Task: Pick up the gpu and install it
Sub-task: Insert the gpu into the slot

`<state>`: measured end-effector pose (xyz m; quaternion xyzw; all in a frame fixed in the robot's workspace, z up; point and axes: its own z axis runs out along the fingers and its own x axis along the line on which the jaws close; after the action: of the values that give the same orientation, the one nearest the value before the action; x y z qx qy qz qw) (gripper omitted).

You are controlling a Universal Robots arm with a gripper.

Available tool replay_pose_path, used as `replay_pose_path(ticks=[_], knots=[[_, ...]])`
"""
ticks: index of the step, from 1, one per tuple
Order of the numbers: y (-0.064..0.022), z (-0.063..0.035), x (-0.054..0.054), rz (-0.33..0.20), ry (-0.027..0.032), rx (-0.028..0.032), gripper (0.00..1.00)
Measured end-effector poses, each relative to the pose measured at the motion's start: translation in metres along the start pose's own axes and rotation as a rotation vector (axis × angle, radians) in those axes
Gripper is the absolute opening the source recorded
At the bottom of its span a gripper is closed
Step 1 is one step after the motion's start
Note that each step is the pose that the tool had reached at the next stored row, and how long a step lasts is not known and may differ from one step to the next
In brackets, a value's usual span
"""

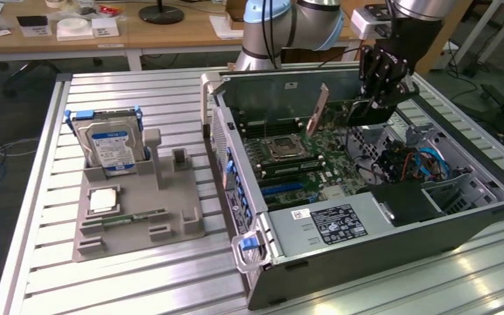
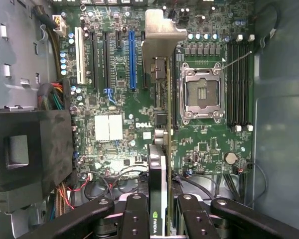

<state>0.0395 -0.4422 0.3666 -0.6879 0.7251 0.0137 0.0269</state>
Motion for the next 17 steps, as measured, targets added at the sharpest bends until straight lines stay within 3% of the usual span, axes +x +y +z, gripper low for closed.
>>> replay_pose_path(ticks=[17], knots=[[0.0,0.0004,0.0043,0.0,-0.0003,0.0001,0.27]])
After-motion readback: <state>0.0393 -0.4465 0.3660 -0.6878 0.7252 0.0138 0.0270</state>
